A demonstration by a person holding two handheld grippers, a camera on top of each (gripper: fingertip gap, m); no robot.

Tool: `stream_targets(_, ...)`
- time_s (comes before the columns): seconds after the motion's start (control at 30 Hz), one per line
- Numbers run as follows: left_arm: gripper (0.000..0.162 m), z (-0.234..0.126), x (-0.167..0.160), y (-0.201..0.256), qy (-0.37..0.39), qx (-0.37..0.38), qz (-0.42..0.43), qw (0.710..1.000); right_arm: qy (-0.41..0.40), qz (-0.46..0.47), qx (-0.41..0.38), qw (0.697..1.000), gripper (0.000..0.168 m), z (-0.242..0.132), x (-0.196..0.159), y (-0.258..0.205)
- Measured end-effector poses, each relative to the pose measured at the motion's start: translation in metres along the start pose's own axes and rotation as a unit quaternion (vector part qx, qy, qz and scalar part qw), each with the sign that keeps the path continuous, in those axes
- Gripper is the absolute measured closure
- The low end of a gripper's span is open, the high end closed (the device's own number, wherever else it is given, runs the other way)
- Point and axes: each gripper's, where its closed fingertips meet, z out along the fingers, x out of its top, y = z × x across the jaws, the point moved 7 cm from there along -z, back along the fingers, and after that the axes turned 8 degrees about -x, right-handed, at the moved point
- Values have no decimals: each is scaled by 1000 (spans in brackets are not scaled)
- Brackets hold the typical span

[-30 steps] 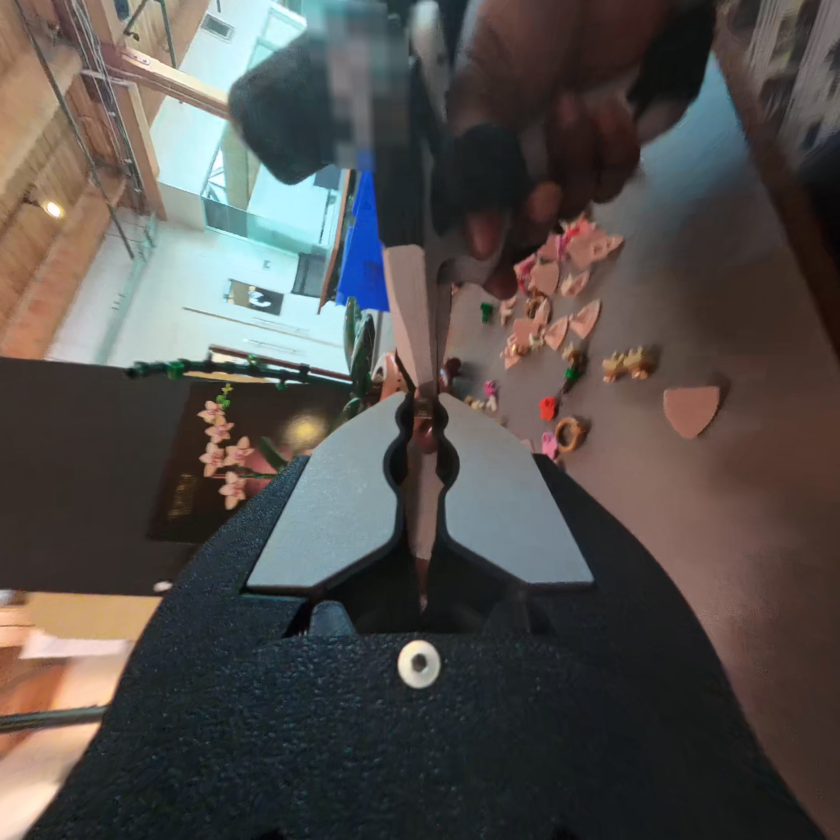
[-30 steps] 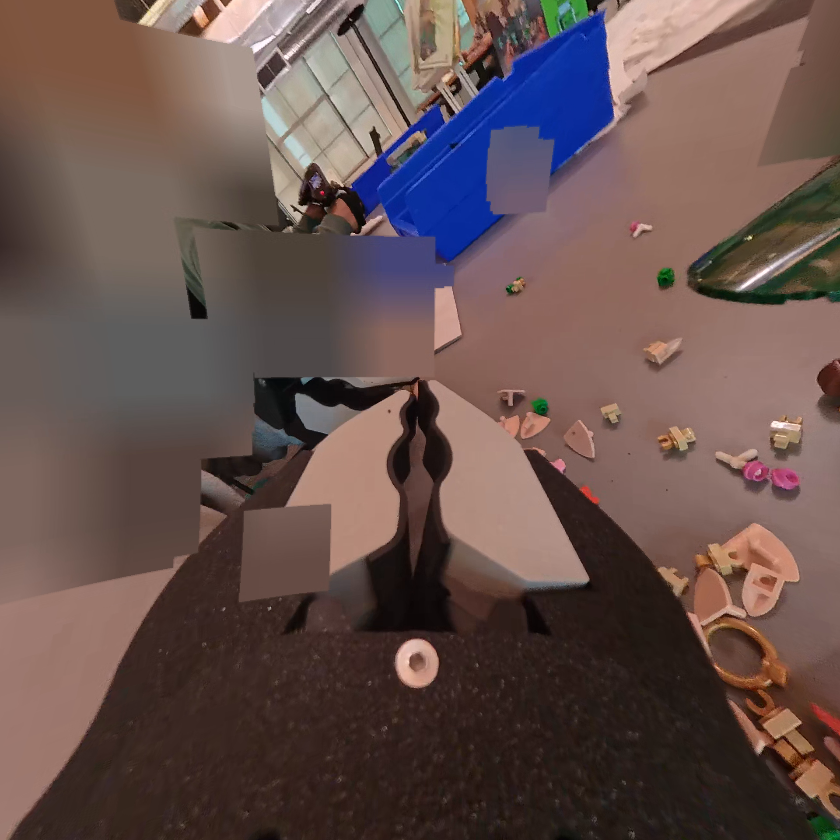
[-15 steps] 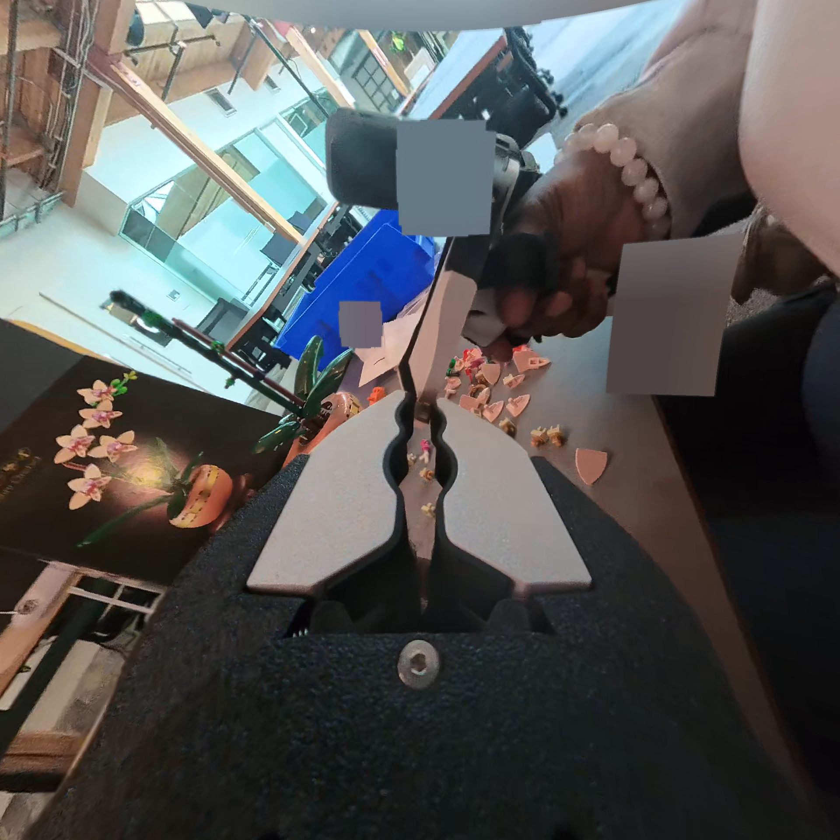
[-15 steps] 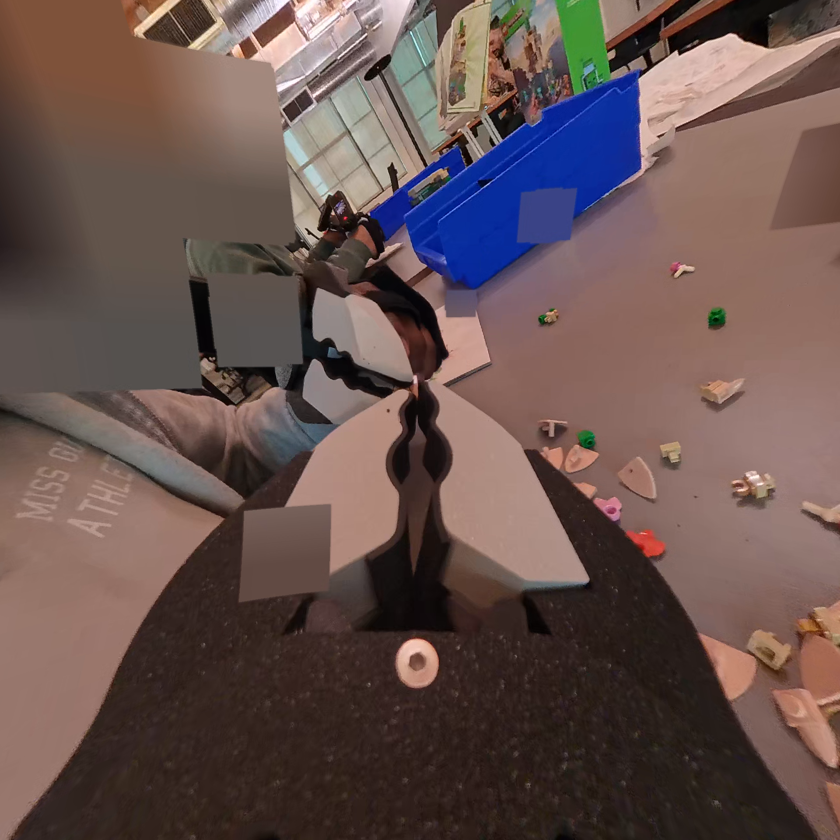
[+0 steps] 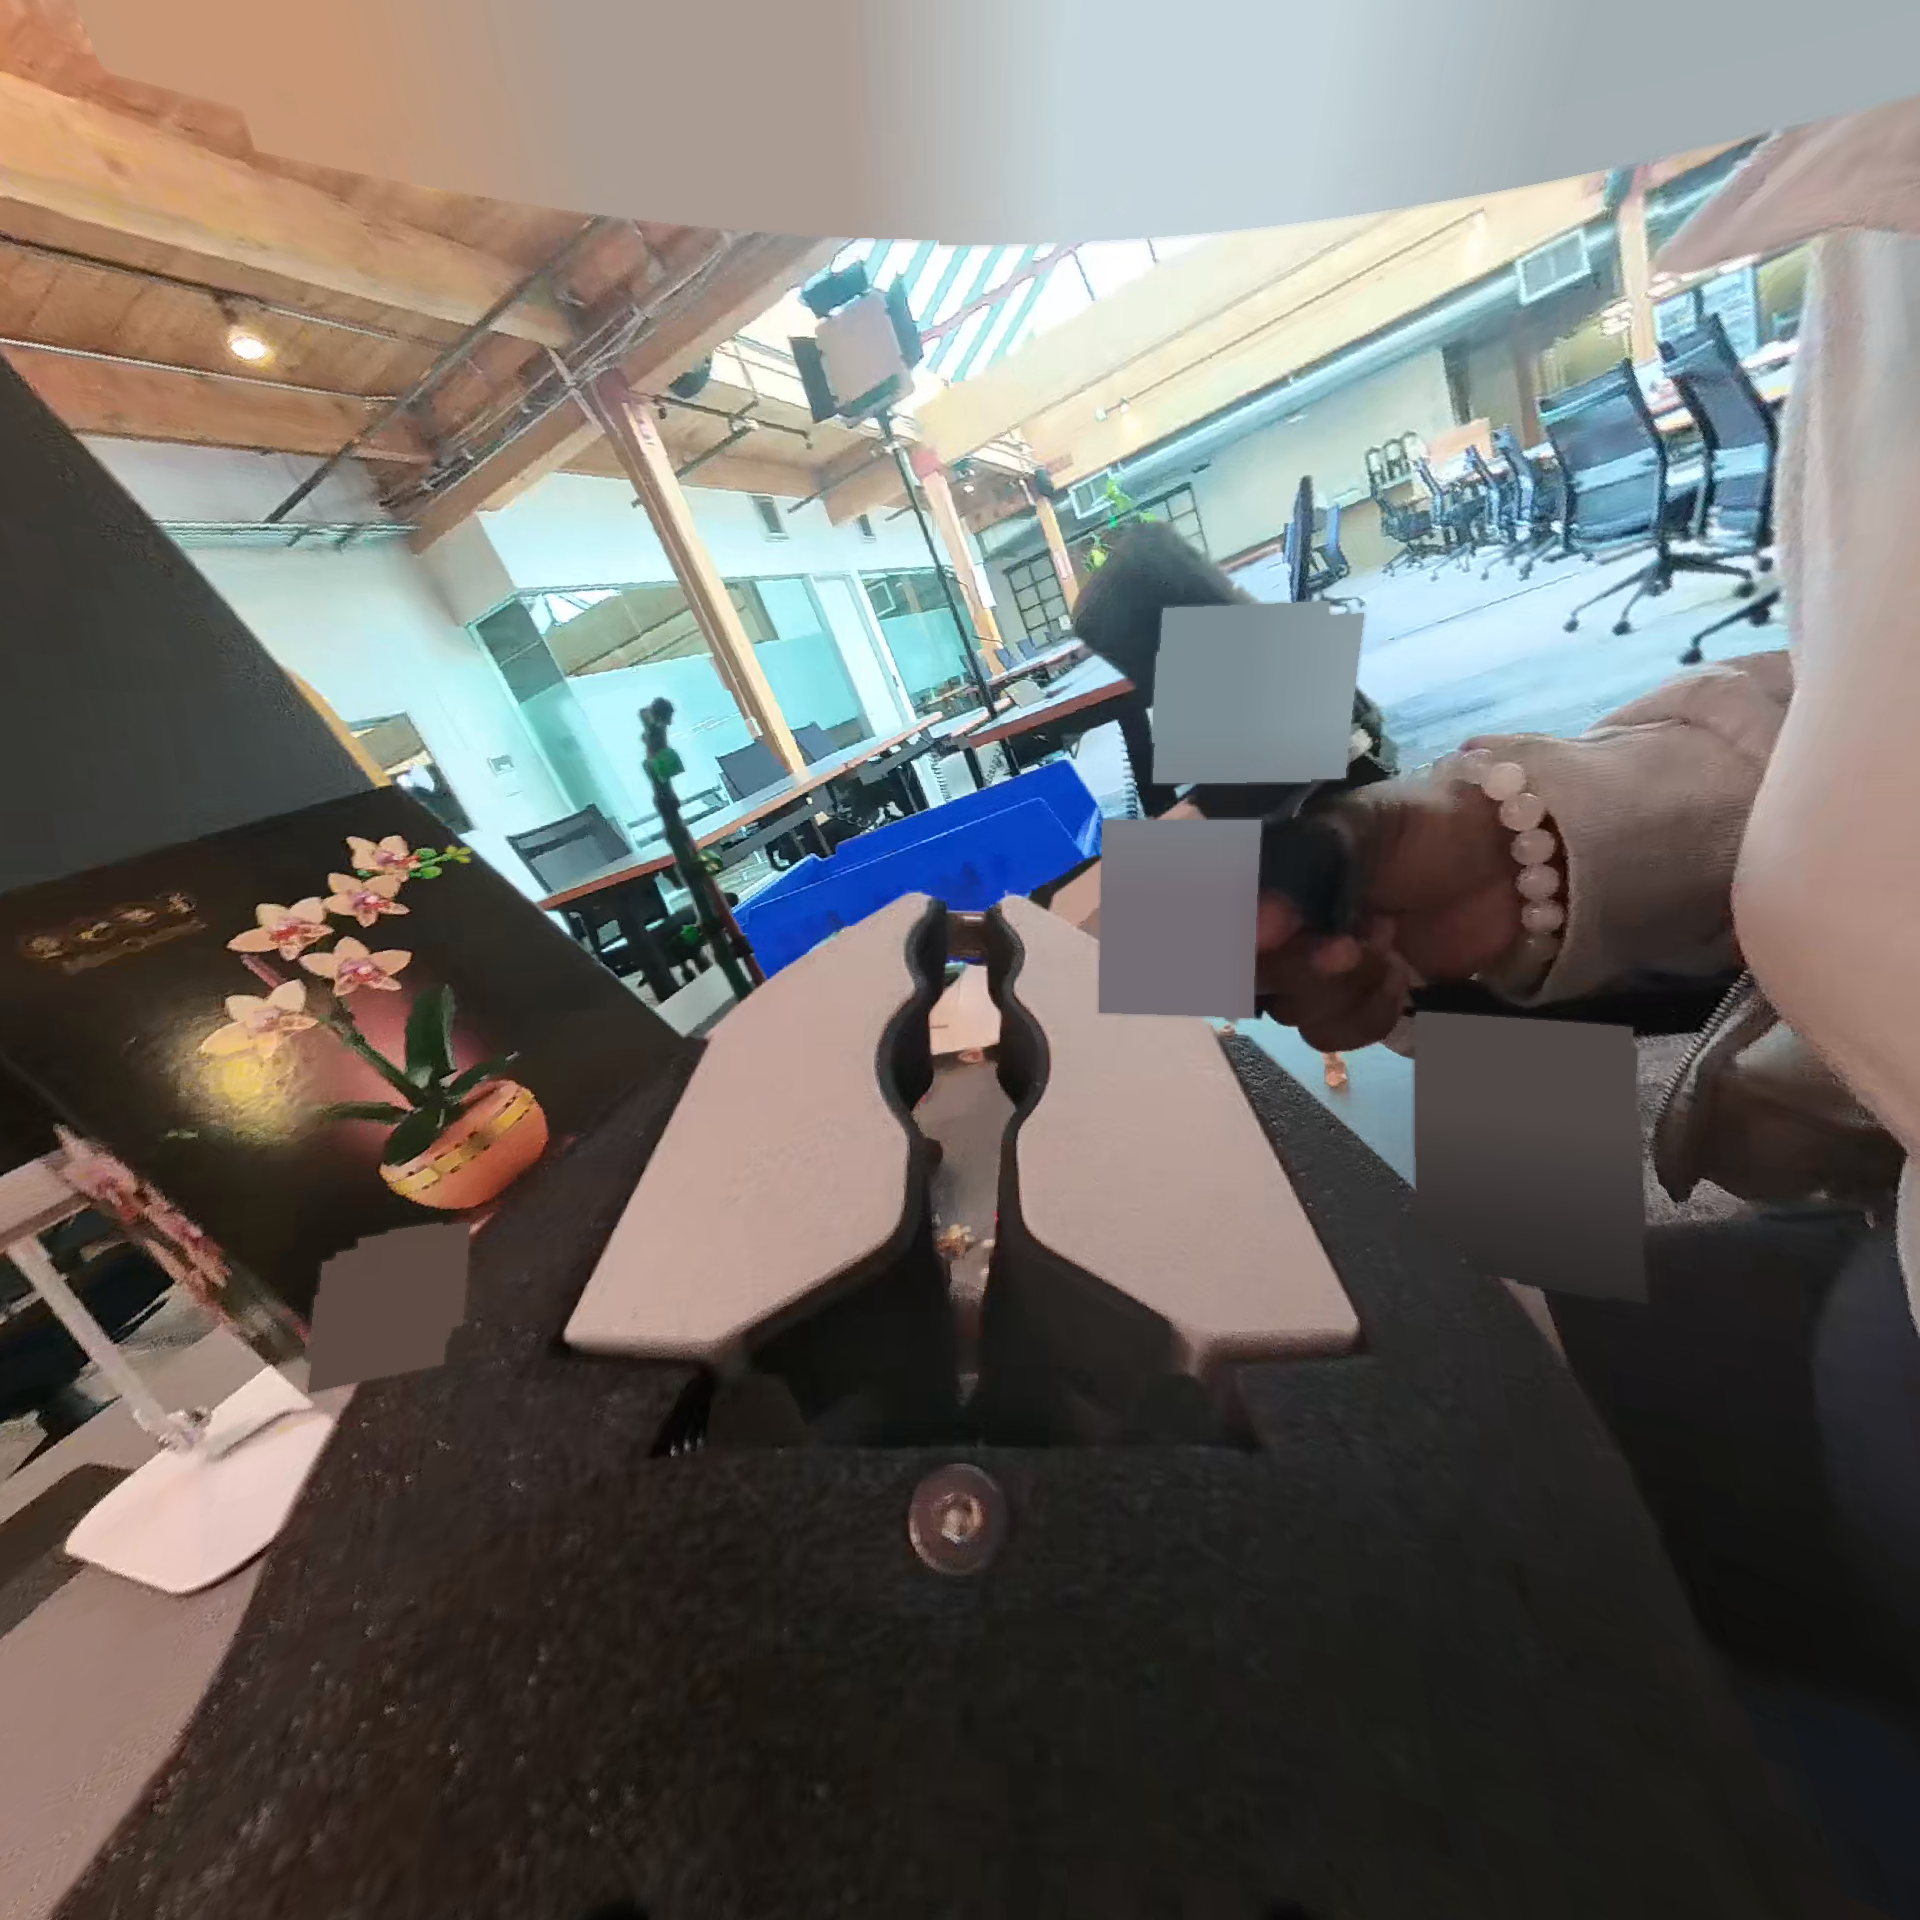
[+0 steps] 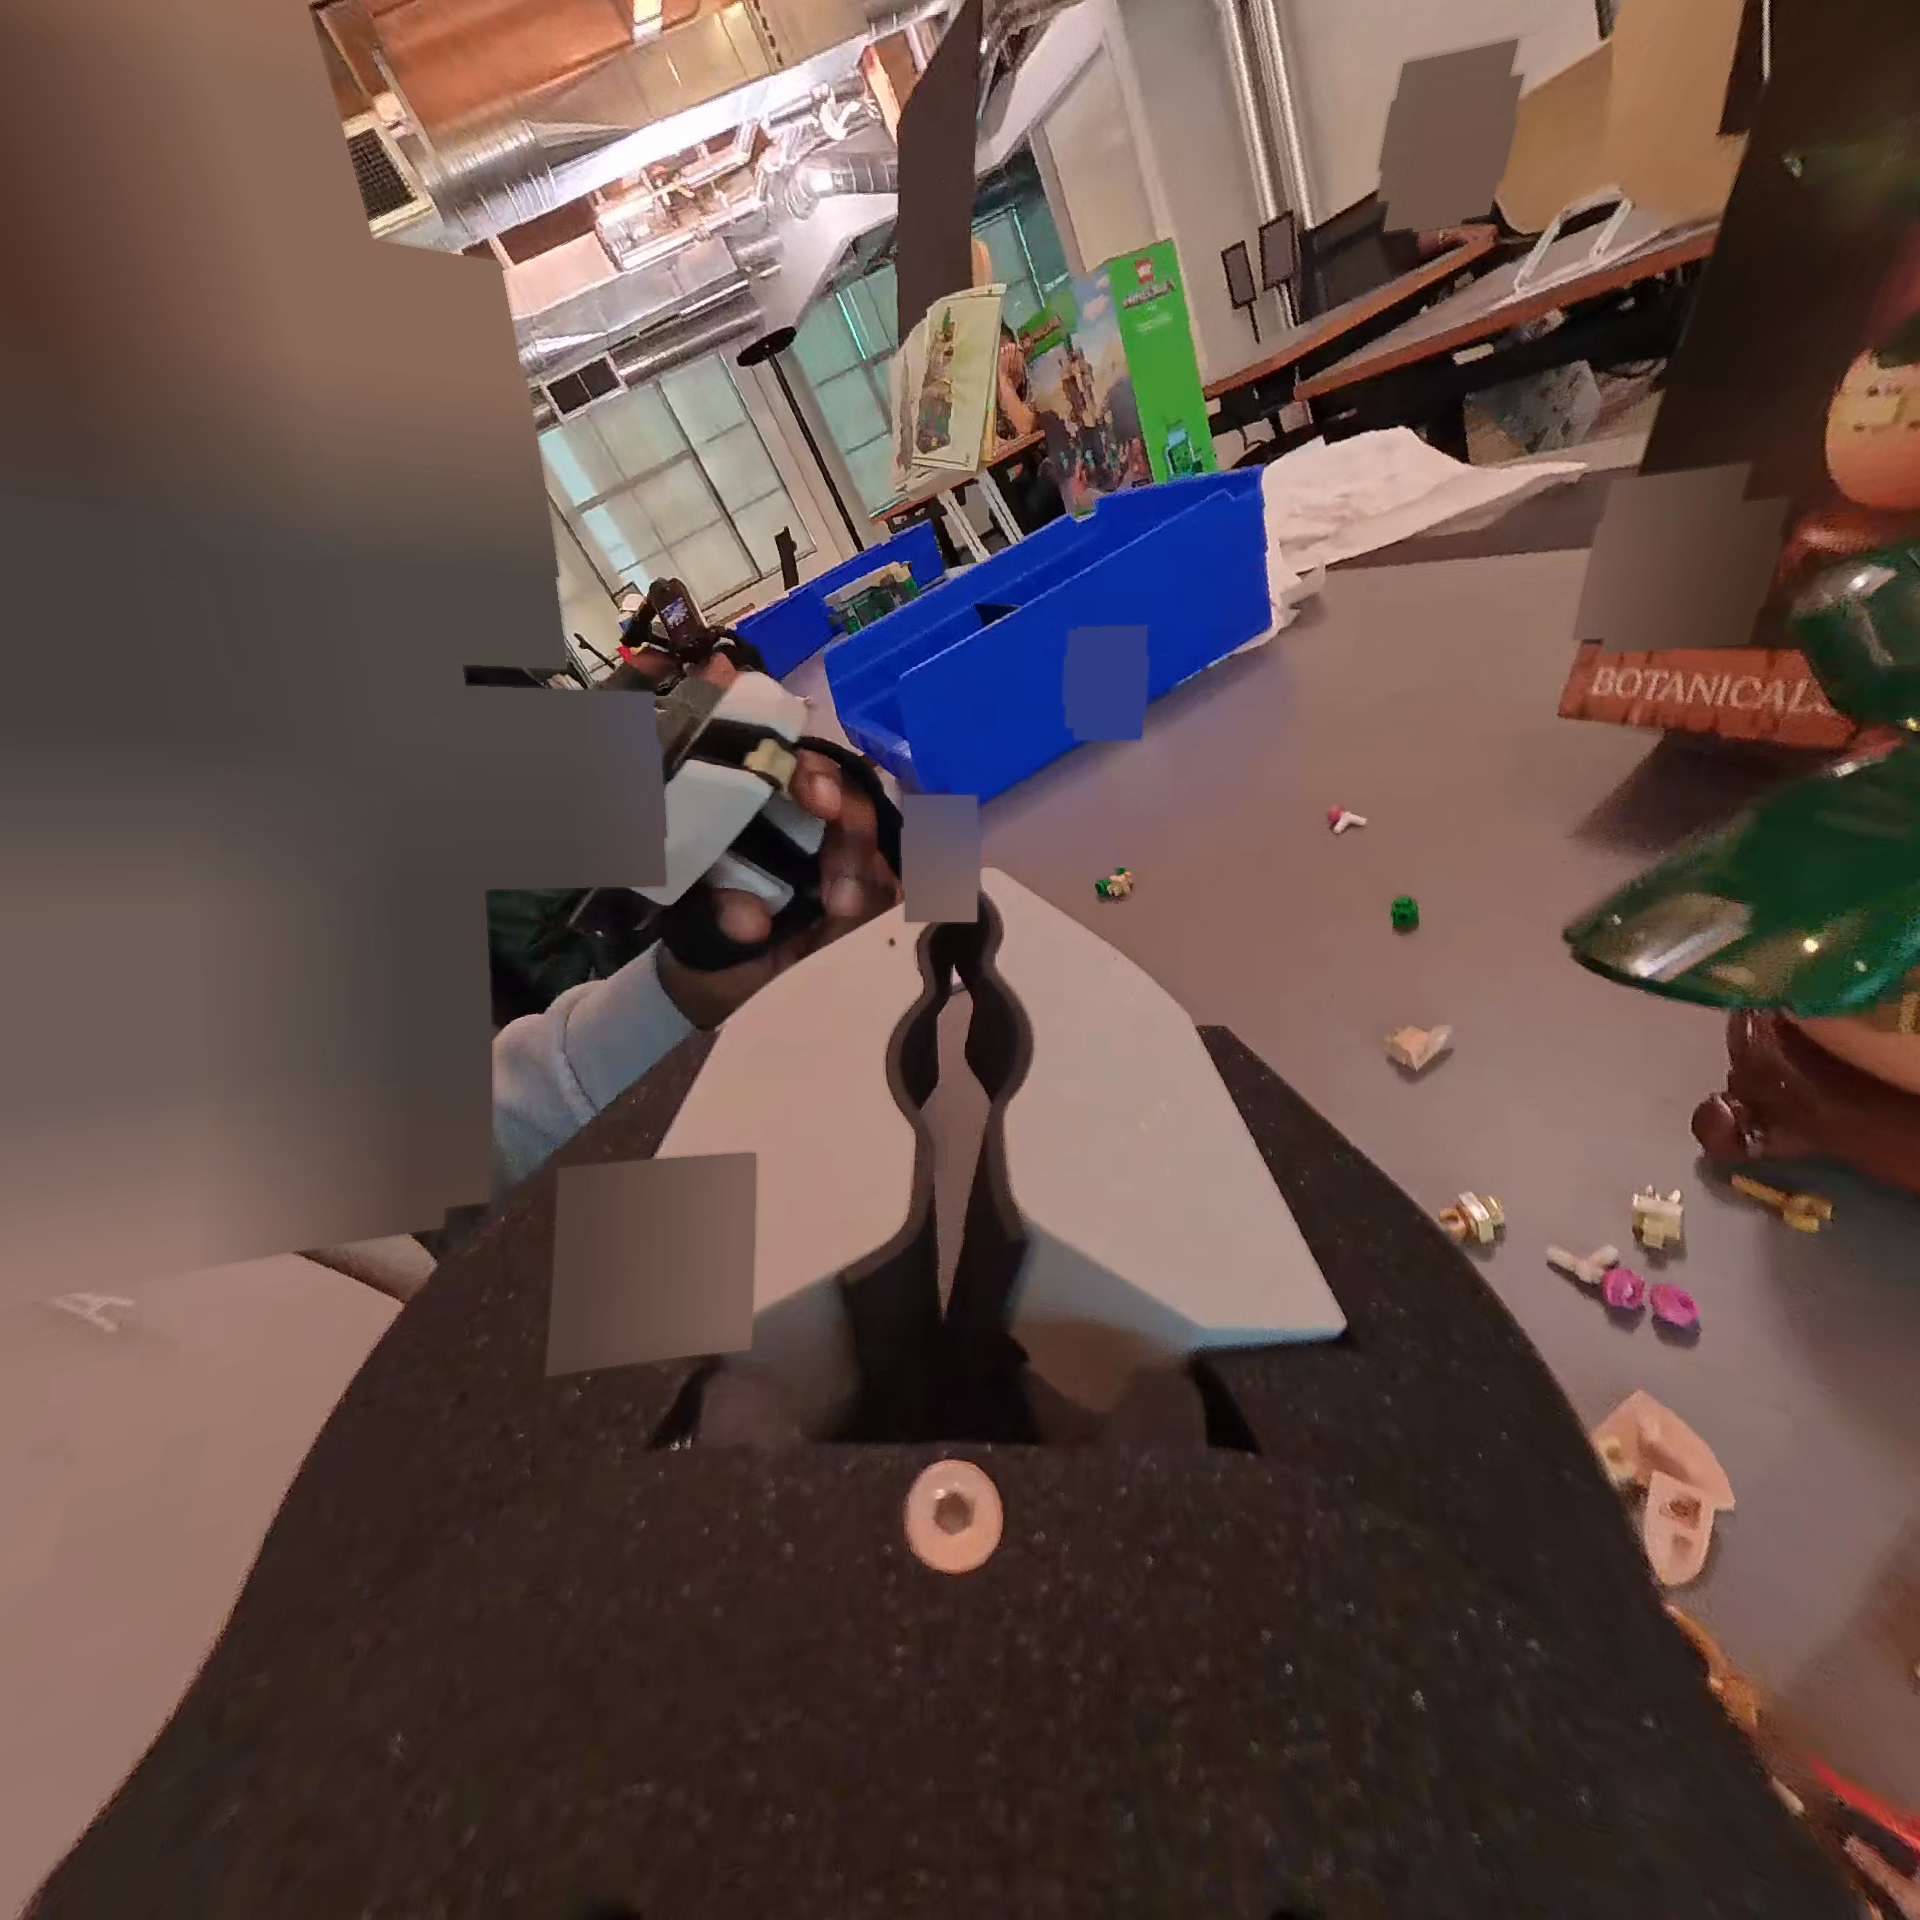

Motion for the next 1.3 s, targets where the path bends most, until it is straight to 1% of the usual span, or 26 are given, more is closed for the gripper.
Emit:
stream_targets(0.07,155,-5,0,-6,-10,28,-10,1000,-4,-26,-2,1000,168,2,1,-4)
stream_targets(0.1,155,-8,-3,-13,-41,57,-19,997,-14,-55,-11,998,168,4,-1,-4)
stream_targets(0.17,155,-20,-19,-28,-154,107,-50,981,-65,-129,-41,989,168,9,-10,-2)
stream_targets(0.23,155,-32,-41,-35,-271,117,-119,948,-130,-202,-75,968,168,11,-22,5)
stream_targets(0.27,155,-36,-51,-35,-308,119,-159,930,-160,-224,-94,957,168,11,-28,11)
stream_targets(0.33,155,-38,-68,-27,-352,86,-223,905,-203,-247,-110,941,168,11,-38,17)
stream_targets(0.4,155,-35,-82,-17,-395,48,-251,882,-241,-266,-132,924,167,13,-45,23)
stream_targets(0.43,154,-32,-87,-15,-413,45,-244,876,-249,-271,-141,919,167,14,-46,25)
stream_targets(0.5,154,-26,-91,-11,-440,33,-212,872,-248,-270,-143,919,167,18,-46,25)
stream_targets(0.53,153,-23,-92,-10,-447,28,-197,872,-252,-268,-146,918,166,20,-46,27)
stream_targets(0.6,150,-18,-93,-10,-449,19,-177,876,-281,-273,-162,905,163,21,-50,35)
stream_targets(0.7,141,-16,-94,-12,-448,16,-177,876,-314,-261,-179,895,146,18,-55,44)
stream_targets(0.8,124,-14,-87,-17,-405,28,-186,895,-286,-251,-185,906,140,14,-51,45)
stream_targets(0.83,116,-14,-83,-17,-386,27,-192,902,-278,-241,-184,911,139,12,-50,45)
stream_targets(0.9,107,-12,-76,-18,-355,14,-204,912,-273,-231,-192,914,134,8,-50,49)
stream_targets(0.97,110,-9,-68,-17,-321,7,-201,926,-255,-246,-209,912,129,4,-48,52)
stream_targets(1.03,123,-2,-55,-8,-278,-22,-180,943,-233,-260,-207,914,128,2,-47,50)
stream_targets(1.1,141,6,-49,3,-273,-39,-135,952,-226,-275,-202,912,123,2,-47,46)
stream_targets(1.17,147,19,-52,18,-303,-63,-81,948,-214,-303,-204,906,120,2,-46,43)
stream_targets(1.23,152,32,-62,30,-340,-92,-37,935,-204,-322,-199,903,120,3,-46,39)
stream_targets(1.3,152,43,-72,40,-361,-130,-32,923,-195,-331,-189,903,118,4,-46,36)
